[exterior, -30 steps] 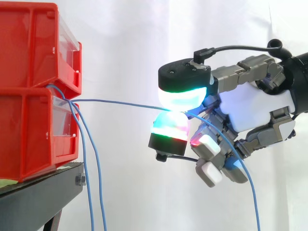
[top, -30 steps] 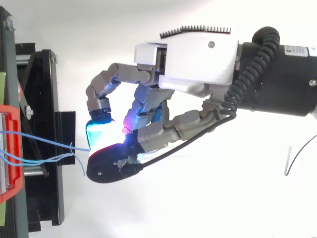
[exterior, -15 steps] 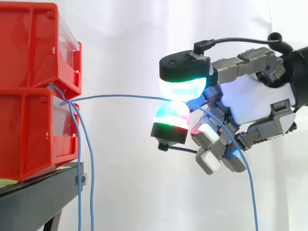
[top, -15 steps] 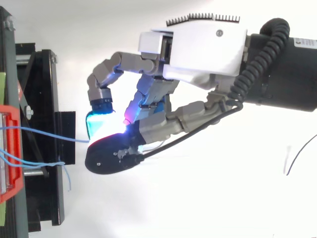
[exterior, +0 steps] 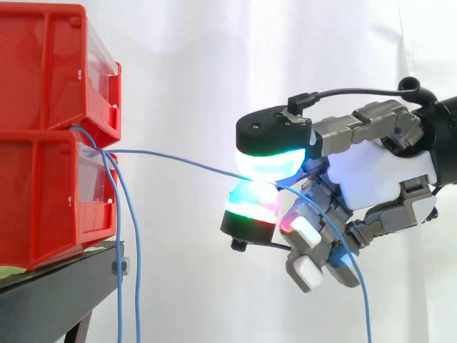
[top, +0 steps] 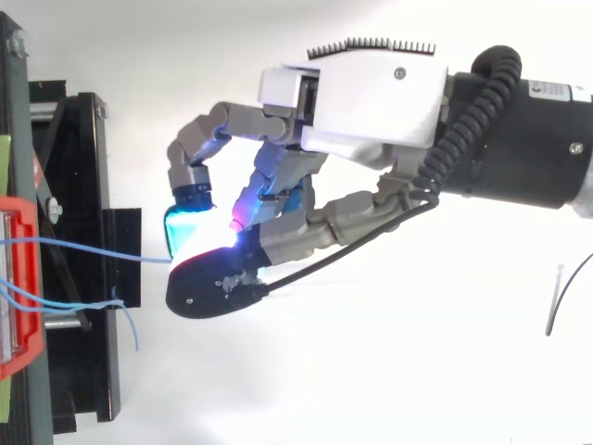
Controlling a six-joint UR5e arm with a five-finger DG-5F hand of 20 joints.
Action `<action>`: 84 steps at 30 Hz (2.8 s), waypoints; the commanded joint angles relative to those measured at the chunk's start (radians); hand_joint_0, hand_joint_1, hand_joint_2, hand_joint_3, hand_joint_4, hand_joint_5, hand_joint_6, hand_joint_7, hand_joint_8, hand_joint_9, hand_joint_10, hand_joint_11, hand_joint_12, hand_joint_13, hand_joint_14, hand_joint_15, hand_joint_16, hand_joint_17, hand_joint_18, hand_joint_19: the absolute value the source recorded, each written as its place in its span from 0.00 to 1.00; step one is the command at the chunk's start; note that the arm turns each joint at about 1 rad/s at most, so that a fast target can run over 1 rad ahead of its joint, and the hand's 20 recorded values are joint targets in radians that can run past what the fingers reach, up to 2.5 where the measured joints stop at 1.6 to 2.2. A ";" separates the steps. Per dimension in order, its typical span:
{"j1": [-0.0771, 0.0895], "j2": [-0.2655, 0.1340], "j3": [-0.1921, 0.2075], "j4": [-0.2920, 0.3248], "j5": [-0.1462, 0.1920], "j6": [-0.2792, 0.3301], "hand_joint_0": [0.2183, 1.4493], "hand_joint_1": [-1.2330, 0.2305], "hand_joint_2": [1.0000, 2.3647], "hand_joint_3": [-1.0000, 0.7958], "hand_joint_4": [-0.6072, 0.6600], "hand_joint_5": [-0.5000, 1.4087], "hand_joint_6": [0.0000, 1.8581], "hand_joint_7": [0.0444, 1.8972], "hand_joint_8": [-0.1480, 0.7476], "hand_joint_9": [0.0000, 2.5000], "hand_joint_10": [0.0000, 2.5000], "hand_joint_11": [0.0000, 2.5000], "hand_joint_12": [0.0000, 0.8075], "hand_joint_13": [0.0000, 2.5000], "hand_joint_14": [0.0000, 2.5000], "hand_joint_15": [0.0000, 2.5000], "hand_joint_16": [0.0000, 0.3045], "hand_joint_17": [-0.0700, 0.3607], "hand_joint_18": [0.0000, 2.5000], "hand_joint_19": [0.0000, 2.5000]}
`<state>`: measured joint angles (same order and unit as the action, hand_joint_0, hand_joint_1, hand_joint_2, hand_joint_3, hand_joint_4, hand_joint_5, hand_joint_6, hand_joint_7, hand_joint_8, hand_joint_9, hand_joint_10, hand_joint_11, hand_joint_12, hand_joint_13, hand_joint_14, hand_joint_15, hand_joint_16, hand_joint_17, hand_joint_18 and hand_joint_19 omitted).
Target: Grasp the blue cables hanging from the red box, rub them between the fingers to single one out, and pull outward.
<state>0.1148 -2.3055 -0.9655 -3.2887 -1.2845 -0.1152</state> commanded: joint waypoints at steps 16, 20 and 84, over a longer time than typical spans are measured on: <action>0.005 0.000 -0.047 0.127 -0.004 -0.006 0.30 0.28 0.01 0.64 0.50 0.22 0.48 0.65 0.60 0.48 0.00 0.26 0.58 0.43 0.01 0.21 0.23 0.53 0.50 0.23; 0.005 0.000 -0.047 0.127 -0.001 -0.009 0.30 0.28 0.01 0.64 0.50 0.22 0.48 0.65 0.60 0.48 0.01 0.26 0.58 0.43 0.01 0.21 0.23 0.53 0.50 0.23; 0.005 0.000 -0.047 0.127 0.002 -0.009 0.31 0.28 0.01 0.63 0.50 0.22 0.48 0.65 0.59 0.49 0.01 0.27 0.60 0.43 0.01 0.21 0.24 0.54 0.49 0.23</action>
<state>0.1197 -2.3056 -1.0124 -3.1615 -1.2824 -0.1242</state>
